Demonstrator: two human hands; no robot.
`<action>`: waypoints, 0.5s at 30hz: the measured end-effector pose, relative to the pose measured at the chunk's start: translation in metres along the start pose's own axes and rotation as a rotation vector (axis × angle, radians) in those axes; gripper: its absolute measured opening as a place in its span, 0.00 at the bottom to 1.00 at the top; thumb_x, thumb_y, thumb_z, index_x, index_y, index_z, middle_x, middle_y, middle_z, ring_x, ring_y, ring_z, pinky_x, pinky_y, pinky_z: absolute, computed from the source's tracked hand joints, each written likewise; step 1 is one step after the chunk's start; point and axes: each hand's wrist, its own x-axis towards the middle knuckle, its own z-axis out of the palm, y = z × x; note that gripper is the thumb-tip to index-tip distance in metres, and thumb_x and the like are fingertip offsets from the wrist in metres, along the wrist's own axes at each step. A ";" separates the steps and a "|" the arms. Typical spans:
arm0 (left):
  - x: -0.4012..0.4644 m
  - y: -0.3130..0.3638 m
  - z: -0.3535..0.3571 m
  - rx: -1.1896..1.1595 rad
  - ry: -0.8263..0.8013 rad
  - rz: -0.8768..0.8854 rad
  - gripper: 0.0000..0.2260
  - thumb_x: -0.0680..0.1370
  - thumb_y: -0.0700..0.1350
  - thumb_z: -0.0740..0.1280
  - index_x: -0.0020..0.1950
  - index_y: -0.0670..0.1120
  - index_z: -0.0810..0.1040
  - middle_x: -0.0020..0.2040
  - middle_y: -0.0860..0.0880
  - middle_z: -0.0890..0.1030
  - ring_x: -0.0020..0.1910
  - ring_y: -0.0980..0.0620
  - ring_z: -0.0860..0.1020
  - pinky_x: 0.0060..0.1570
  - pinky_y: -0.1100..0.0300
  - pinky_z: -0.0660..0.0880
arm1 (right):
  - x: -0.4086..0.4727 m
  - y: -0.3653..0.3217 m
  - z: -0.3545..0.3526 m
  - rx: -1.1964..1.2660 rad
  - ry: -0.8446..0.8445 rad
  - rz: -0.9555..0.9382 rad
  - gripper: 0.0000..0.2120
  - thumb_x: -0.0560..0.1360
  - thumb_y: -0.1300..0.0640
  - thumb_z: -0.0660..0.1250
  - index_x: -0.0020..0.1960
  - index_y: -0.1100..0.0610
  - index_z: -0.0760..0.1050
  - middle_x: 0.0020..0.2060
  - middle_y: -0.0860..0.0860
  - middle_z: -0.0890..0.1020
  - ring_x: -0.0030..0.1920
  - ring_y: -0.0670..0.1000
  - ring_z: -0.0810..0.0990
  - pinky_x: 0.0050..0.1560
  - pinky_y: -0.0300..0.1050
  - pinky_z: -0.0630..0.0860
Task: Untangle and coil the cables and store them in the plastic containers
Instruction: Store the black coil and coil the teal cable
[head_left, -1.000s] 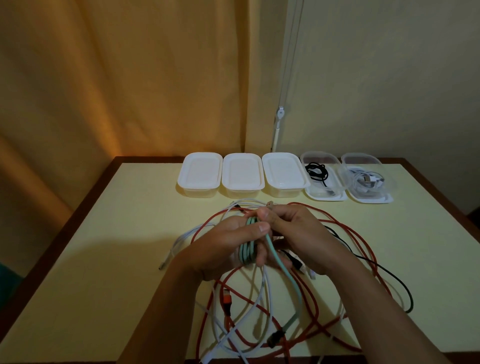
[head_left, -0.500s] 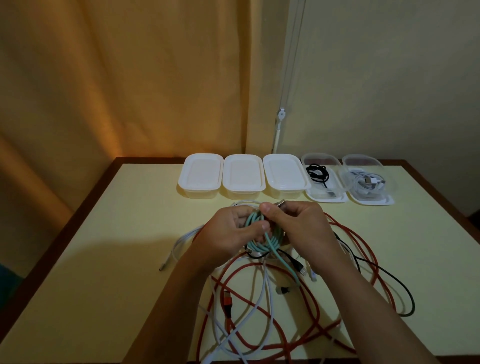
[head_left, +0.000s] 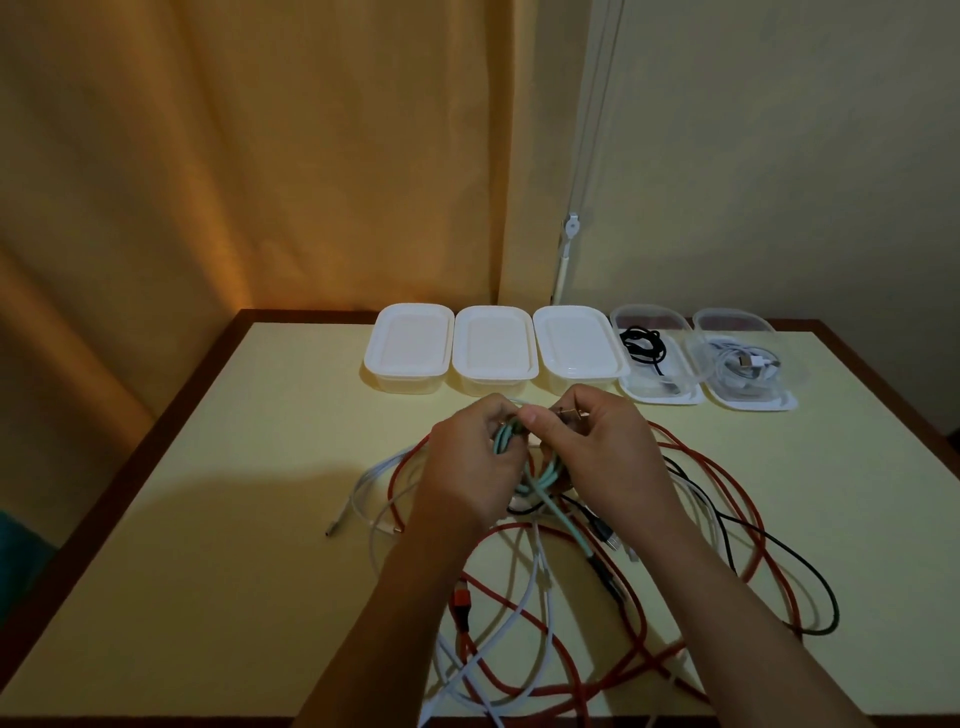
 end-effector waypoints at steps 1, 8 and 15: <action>0.000 0.001 0.001 0.016 0.028 0.001 0.09 0.79 0.39 0.67 0.48 0.54 0.78 0.38 0.59 0.78 0.36 0.59 0.80 0.33 0.64 0.79 | 0.000 -0.001 -0.001 0.012 -0.004 -0.002 0.18 0.75 0.43 0.72 0.39 0.58 0.76 0.32 0.54 0.81 0.32 0.53 0.81 0.32 0.47 0.78; 0.003 -0.007 0.002 -0.031 -0.022 -0.132 0.02 0.78 0.42 0.70 0.50 0.47 0.81 0.40 0.53 0.82 0.37 0.60 0.80 0.35 0.71 0.74 | -0.002 0.003 -0.001 0.058 -0.037 -0.001 0.14 0.75 0.46 0.73 0.40 0.57 0.78 0.32 0.54 0.81 0.33 0.55 0.80 0.35 0.53 0.78; 0.006 -0.012 -0.003 -0.210 -0.205 -0.306 0.06 0.78 0.40 0.69 0.53 0.47 0.81 0.46 0.43 0.85 0.43 0.48 0.85 0.41 0.58 0.81 | -0.003 0.002 0.001 0.011 -0.023 -0.050 0.11 0.75 0.47 0.72 0.39 0.52 0.78 0.30 0.49 0.79 0.30 0.45 0.75 0.33 0.47 0.73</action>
